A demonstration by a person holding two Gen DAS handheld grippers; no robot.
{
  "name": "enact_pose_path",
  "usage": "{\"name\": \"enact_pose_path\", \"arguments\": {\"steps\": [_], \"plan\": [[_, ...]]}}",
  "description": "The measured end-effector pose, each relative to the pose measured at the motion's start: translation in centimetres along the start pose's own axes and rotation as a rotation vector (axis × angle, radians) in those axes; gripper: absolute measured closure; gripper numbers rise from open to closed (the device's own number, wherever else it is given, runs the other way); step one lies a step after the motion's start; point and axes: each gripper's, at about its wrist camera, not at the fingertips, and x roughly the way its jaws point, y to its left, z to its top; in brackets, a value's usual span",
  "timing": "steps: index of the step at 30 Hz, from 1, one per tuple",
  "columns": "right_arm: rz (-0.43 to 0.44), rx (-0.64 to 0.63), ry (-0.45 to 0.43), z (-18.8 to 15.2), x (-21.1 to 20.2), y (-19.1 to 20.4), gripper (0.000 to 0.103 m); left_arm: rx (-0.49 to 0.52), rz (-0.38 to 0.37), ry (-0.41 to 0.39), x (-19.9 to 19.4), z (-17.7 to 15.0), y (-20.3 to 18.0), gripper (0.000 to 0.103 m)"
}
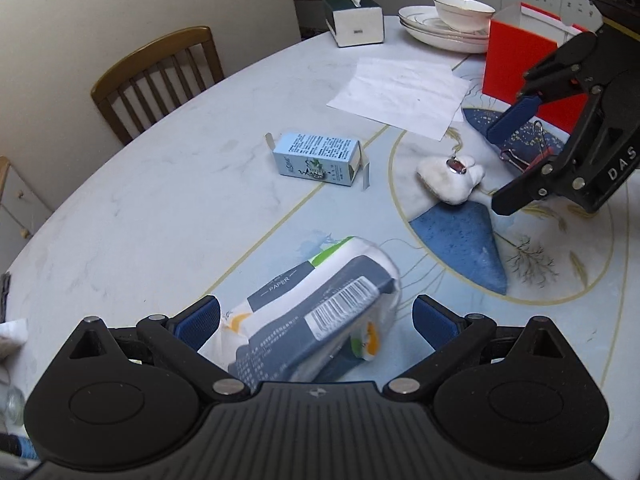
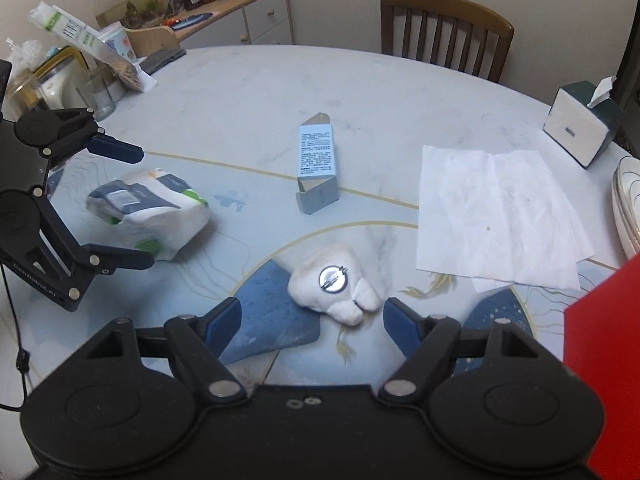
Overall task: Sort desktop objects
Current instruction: 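Grasp the white-and-green wipes pack with the left tool while the right tool grasps the white plush toy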
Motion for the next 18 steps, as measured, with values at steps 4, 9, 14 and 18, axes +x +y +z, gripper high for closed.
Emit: {"name": "enact_pose_path", "arguments": {"steps": [4, 9, 14, 18], "plan": [[-0.009, -0.002, 0.014, 0.4, 1.3, -0.2, 0.025, 0.025, -0.006, 0.012, 1.2, -0.3, 0.2, 0.000], [-0.019, 0.006, 0.026, 0.7, 2.4, -0.5, 0.025, 0.012, -0.021, 0.005, 2.0, -0.6, 0.2, 0.001], [-0.026, 0.008, 0.045, 0.7, 3.5, -0.5, 0.027, -0.006, -0.028, 0.005, 2.5, -0.7, 0.1, 0.003], [-0.029, 0.006, 0.044, 0.7, 3.7, -0.4, 0.028, -0.029, -0.021, 0.001, 2.5, -0.7, 0.0, 0.015]]}}
